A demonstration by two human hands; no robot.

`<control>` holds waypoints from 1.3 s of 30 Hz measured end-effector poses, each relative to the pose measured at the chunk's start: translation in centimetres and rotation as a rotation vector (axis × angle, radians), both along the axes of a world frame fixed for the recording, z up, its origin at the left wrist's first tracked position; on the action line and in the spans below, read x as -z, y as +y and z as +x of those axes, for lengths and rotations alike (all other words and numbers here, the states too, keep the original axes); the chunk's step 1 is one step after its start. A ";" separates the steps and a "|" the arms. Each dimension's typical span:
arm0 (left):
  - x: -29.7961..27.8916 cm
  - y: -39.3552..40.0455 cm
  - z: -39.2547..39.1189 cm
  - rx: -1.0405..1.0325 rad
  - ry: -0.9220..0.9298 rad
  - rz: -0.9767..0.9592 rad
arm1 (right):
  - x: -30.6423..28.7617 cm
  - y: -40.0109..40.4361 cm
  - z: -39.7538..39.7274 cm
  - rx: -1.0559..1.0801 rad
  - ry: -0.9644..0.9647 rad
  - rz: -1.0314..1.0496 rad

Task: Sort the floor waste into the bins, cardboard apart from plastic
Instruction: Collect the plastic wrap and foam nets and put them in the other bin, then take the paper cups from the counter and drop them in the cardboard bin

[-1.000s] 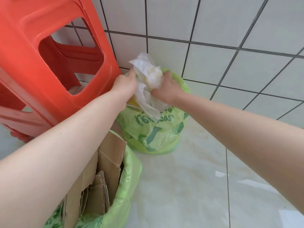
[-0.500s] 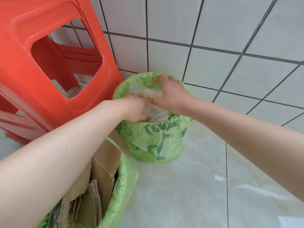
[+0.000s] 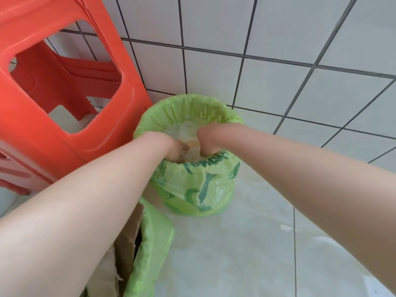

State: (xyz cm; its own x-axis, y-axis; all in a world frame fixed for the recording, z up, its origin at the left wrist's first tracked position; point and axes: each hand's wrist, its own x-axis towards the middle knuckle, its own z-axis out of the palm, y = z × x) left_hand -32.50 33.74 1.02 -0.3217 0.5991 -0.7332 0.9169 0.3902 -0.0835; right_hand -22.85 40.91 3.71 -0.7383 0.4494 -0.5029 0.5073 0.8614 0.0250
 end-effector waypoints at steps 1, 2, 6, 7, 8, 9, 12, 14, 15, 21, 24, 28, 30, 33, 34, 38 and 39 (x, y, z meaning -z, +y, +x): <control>0.0 0.1 0.2 0.004 0.000 -0.016 | 0.3 0.0 -0.2 -0.024 -0.038 0.019; 0.1 0.2 0.2 0.004 -0.005 -0.024 | 0.4 -0.1 -0.4 -0.050 -0.063 0.031; 0.0 -0.1 0.0 0.000 -0.021 0.044 | 0.7 0.1 -0.2 -0.083 -0.020 -0.006; -0.5 -0.4 0.0 0.000 -0.026 0.091 | 0.4 0.2 0.1 -0.078 0.029 -0.018; -1.0 -0.7 -0.1 -0.001 -0.031 0.151 | 0.0 0.3 0.6 -0.074 0.086 -0.029; -1.7 -1.1 -0.1 -0.004 -0.031 0.213 | -0.5 0.4 1.2 -0.067 0.142 -0.041; -4.1 -2.8 0.1 -0.006 -0.036 0.360 | -2.5 0.0 3.6 -0.045 0.272 -0.076; -5.7 -4.3 0.7 -0.013 -0.047 0.438 | -3.7 -0.7 5.7 -0.036 0.322 -0.081; -6.4 -5.0 1.1 -0.018 -0.052 0.473 | -4.3 -1.1 6.7 -0.039 0.335 -0.079; -9.2 -6.2 2.2 0.000 -0.068 0.639 | -6.8 -0.6 8.9 -0.103 0.373 -0.047; -9.4 -4.0 2.1 0.005 -0.057 0.727 | -6.6 1.0 7.6 -0.123 0.415 -0.058; -8.5 -2.0 2.3 -0.161 -0.130 0.825 | -5.6 2.2 6.6 -0.078 0.463 -0.143; -8.8 -2.0 2.5 -0.241 -0.178 0.805 | -6.0 2.5 6.7 -0.035 0.437 -0.181; -11.1 -3.3 2.2 -0.332 -0.234 0.764 | -8.3 2.2 6.8 0.013 0.393 -0.231; -12.3 -3.8 2.1 -0.366 -0.250 0.749 | -9.5 1.9 6.8 0.021 0.379 -0.238; -18.6 -6.4 2.1 -0.509 -0.326 0.698 | -15.9 0.0 6.7 0.023 0.334 -0.283; -20.6 -7.0 2.3 -0.547 -0.349 0.694 | -18.1 -0.7 6.6 0.018 0.324 -0.301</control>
